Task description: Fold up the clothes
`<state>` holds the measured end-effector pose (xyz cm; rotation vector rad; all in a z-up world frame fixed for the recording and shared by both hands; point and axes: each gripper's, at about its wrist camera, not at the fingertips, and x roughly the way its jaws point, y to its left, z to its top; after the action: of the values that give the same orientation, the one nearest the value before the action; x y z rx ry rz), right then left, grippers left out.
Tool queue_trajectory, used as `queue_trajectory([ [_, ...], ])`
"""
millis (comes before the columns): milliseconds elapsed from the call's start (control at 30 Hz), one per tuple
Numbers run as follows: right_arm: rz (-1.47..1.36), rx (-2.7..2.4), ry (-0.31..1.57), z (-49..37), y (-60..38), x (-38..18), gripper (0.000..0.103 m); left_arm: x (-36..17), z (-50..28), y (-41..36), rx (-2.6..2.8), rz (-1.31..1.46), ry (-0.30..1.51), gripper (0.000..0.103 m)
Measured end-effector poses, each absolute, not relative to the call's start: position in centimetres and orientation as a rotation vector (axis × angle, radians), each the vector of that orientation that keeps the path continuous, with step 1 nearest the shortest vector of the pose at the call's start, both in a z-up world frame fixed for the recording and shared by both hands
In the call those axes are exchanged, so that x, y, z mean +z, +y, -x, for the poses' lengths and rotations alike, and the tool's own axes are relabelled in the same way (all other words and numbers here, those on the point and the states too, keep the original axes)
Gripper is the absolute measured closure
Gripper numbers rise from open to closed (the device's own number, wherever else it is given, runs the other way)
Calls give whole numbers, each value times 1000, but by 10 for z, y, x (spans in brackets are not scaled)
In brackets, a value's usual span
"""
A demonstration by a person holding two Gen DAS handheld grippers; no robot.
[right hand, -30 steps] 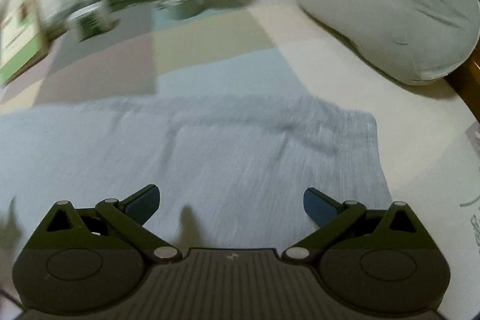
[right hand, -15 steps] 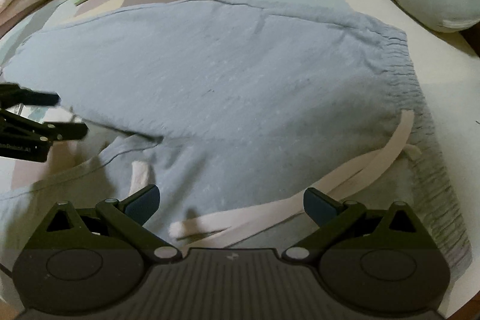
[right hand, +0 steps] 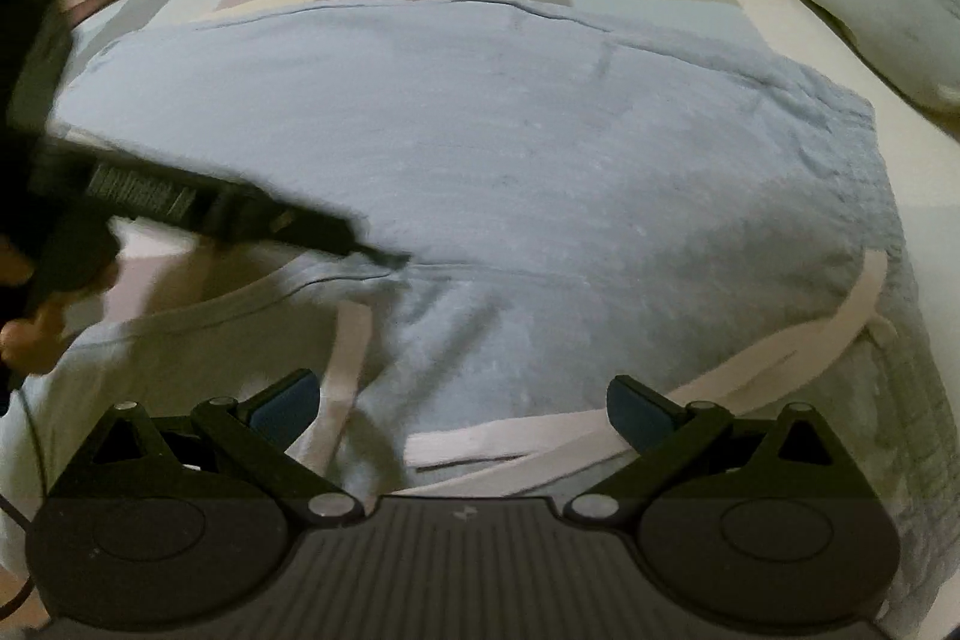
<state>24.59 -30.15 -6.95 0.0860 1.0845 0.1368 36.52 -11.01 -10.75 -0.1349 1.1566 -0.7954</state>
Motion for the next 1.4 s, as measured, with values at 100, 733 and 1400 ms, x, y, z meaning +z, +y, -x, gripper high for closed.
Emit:
queue_trajectory([
  [100, -61, 169, 1084, -245, -293, -70, 0, -112, -374, -118, -828, 246, 1194, 10],
  [733, 168, 524, 1065, -259, -190, -91, 0, -98, -422, -130, -936, 350, 1404, 10],
  [1400, 222, 420, 970, -215, -216, -79, 0, -99, -408, -115, -986, 369, 1441, 9],
])
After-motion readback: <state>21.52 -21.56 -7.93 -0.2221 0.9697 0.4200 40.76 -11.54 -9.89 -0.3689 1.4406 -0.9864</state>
